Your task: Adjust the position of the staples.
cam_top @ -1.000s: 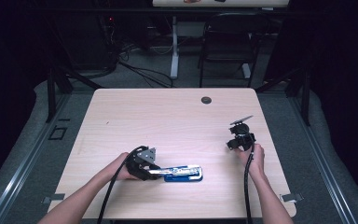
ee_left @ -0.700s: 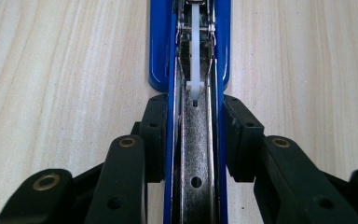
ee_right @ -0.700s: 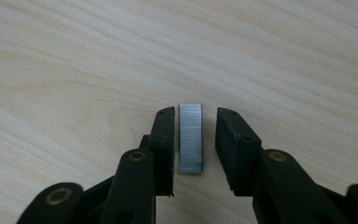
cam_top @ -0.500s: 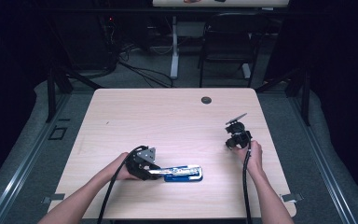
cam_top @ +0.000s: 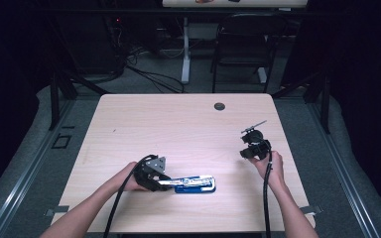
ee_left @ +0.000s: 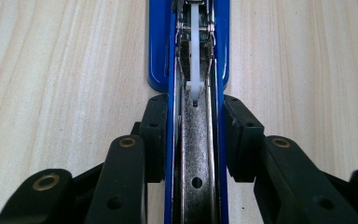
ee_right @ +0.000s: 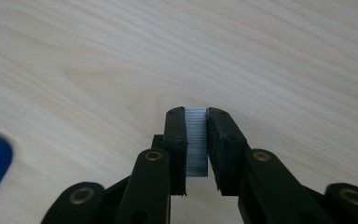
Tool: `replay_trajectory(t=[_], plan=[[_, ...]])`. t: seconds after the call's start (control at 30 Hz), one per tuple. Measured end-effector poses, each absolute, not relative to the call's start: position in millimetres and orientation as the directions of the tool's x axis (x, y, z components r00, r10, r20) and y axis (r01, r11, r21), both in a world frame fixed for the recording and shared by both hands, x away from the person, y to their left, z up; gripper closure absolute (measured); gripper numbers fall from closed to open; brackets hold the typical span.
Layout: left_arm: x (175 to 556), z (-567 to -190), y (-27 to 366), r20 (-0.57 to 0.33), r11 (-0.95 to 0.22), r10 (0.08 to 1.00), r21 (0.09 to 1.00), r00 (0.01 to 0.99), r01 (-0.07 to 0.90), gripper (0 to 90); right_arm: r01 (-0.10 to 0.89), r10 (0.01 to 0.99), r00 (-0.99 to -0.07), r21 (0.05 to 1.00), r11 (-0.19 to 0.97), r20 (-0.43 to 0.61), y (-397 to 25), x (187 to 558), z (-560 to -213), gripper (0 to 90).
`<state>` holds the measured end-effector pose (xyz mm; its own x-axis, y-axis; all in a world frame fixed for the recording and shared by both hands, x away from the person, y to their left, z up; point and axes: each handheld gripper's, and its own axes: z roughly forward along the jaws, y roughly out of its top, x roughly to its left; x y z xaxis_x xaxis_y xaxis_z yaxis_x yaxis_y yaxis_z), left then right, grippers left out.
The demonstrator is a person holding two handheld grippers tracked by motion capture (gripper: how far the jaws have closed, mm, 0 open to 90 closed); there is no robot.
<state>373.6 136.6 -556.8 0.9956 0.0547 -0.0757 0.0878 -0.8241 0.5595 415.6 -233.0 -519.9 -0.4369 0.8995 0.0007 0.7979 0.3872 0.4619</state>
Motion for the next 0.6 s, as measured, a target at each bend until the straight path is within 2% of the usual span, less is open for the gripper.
replay_trajectory(t=[0.3, 0.6], plan=[[374, -557, 137, -0.076, -0.824, 0.054, 0.56, 0.996, 0.088, 65.3, 0.755, 0.856, -0.516, 0.482, 0.444, 0.02, -214, 376, -501, 78.4], [372, -556, 135, -0.064, -0.831, 0.055, 0.551, 0.996, 0.081, 65.4, 0.753, 0.834, -0.551, 0.446, 0.485, 0.024, -204, 344, -509, 78.3]])
